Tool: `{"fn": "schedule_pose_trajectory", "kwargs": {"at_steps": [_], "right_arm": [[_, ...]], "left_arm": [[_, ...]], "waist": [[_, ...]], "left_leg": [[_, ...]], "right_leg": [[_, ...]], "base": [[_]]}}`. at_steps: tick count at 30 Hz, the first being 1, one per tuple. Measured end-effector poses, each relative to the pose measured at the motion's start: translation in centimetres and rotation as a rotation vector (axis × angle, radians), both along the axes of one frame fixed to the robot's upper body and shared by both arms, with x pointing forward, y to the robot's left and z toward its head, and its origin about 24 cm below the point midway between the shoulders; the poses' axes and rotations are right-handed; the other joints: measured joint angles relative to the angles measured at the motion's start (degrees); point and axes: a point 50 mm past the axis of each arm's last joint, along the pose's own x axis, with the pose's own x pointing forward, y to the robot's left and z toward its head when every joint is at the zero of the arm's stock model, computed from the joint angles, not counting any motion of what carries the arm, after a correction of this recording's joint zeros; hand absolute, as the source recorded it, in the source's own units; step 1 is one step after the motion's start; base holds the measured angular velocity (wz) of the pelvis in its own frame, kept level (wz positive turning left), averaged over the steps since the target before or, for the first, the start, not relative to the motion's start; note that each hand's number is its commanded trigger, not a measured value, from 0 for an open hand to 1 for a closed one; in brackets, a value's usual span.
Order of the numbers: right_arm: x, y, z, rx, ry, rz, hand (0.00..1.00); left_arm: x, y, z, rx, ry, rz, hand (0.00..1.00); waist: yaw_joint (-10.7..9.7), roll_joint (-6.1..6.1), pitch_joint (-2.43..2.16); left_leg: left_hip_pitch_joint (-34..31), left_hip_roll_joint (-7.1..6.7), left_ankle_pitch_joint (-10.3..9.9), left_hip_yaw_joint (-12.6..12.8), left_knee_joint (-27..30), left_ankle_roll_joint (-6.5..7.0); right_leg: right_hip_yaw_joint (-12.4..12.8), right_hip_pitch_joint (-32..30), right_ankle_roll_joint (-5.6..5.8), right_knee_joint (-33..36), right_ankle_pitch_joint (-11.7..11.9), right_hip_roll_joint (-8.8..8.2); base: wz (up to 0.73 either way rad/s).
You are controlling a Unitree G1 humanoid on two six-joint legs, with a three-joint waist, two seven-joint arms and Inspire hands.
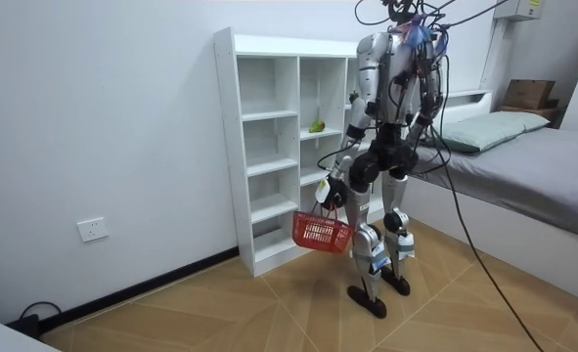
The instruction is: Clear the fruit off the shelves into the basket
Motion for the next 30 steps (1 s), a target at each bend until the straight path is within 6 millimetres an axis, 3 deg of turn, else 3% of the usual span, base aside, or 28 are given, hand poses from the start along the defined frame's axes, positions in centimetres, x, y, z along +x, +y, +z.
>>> {"fn": "schedule_pose_trajectory", "kwargs": {"at_steps": [3, 15, 19, 30], "right_arm": [[2.2, 0.5, 2.9, -0.016, -0.238, 0.032, 0.00], [5.8, 1.7, 11.9, -0.089, -0.785, 0.061, 0.00], [6.6, 1.9, 13.6, -0.139, -0.893, 0.061, 0.00], [9.8, 3.6, 19.2, -0.157, -1.212, 0.098, 0.00]], "left_arm": [[0.2, 0.0, 0.3, 0.005, -0.055, 0.002, 1.00], [1.3, 0.7, 0.9, -0.018, -0.192, 0.039, 1.00], [1.2, 0.7, 0.9, -0.021, -0.191, 0.028, 1.00], [1.0, 0.5, 0.6, -0.031, -0.145, -0.034, 1.00]], "waist": [[-0.24, 0.13, 0.09], [-0.28, -0.45, -0.27], [-0.23, -0.18, -0.07], [0.06, 0.77, -0.26]], "left_leg": [[0.00, 0.13, 0.00, 0.40, -0.05, 0.00], [-1.10, 0.24, 0.00, 1.72, -0.16, 0.00], [-1.52, 0.25, 0.00, 1.72, -0.14, 0.01], [-1.99, 0.62, 0.03, 1.57, -0.32, 0.01]], "right_leg": [[0.46, -0.25, -0.09, -0.06, 0.17, 0.17], [1.72, -1.38, -0.02, 0.04, 0.78, 0.44], [1.69, -1.58, 0.07, 0.00, 1.19, 0.46], [1.66, -2.11, -0.19, 0.06, 1.71, 0.91]], "base": [[-0.12], [-0.05], [-0.01], [0.00]]}}
